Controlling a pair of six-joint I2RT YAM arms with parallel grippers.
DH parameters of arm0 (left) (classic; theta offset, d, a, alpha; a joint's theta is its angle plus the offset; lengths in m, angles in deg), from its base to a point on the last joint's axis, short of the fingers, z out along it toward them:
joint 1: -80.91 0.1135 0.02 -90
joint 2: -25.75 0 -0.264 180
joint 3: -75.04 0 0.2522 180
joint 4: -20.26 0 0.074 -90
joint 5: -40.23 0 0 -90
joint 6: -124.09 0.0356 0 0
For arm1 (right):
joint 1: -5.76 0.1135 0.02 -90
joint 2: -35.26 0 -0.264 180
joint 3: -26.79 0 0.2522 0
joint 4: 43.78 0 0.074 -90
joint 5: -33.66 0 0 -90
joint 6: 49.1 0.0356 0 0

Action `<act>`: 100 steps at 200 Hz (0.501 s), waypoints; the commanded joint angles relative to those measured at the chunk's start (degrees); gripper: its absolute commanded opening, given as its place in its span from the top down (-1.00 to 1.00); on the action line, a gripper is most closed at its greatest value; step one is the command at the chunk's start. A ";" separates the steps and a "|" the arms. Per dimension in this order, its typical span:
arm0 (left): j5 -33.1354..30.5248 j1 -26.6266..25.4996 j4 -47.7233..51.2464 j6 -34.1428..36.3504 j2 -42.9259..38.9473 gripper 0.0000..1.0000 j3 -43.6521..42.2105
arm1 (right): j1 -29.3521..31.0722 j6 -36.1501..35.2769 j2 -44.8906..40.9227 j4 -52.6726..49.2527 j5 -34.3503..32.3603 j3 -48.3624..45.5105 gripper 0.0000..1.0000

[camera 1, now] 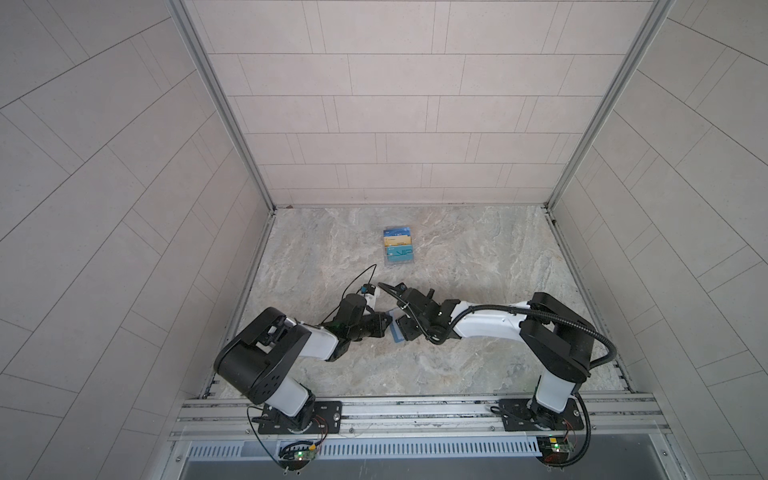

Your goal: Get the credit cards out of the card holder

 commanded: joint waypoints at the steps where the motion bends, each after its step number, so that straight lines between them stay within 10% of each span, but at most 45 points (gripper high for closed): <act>1: -0.78 -0.18 0.29 -0.03 0.98 1.00 -1.41 | 0.90 0.53 1.14 -1.35 -2.90 0.54 -0.28; 100: -1.11 -0.22 -1.62 0.17 3.27 1.00 -2.24 | 2.78 -0.09 2.53 -3.33 -6.75 2.69 -0.12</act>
